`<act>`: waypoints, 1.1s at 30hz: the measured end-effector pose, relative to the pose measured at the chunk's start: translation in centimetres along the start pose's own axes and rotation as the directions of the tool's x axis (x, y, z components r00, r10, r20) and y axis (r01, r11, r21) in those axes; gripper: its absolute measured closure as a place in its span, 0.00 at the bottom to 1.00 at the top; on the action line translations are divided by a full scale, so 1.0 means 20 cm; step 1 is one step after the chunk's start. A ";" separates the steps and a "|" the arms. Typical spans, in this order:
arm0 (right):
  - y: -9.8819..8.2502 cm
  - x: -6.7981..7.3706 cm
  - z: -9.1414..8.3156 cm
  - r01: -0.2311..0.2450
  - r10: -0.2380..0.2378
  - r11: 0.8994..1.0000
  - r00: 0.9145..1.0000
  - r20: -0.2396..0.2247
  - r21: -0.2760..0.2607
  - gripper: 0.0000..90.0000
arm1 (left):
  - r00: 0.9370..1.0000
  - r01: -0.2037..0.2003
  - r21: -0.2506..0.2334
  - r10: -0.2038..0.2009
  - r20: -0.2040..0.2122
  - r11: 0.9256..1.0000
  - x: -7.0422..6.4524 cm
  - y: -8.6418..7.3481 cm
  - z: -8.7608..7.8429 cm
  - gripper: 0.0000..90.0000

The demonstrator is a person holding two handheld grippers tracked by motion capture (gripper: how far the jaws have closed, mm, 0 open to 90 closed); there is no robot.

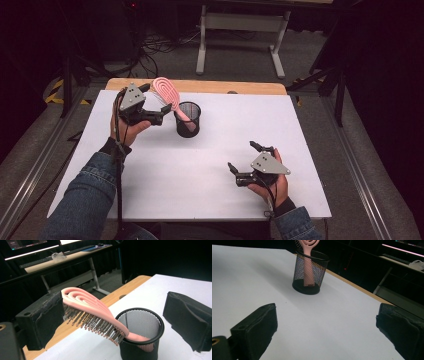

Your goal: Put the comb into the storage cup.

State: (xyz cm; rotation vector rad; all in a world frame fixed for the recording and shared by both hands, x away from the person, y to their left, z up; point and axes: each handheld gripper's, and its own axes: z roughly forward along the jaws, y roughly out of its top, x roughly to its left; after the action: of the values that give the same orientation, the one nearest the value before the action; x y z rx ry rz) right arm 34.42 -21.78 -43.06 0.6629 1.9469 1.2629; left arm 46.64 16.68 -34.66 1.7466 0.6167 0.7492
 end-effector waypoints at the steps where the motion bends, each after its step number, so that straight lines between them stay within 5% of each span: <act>1: 0.00 0.00 0.00 0.001 -0.001 1.000 1.000 0.001 0.001 0.05 | 1.000 -0.002 -0.001 0.002 0.000 1.000 0.00 0.00 0.00 0.05; 33: 0.02 0.00 -0.01 0.010 -0.010 1.000 1.000 0.008 -0.014 0.05 | 0.993 -0.083 -0.004 0.083 0.083 0.997 -0.16 -0.04 -0.09 0.06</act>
State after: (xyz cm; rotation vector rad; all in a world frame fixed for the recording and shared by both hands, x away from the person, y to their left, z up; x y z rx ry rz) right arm 34.18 -21.74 -42.69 0.6492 1.9306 1.2649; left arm 43.14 15.68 -35.62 1.8019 0.4902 0.7295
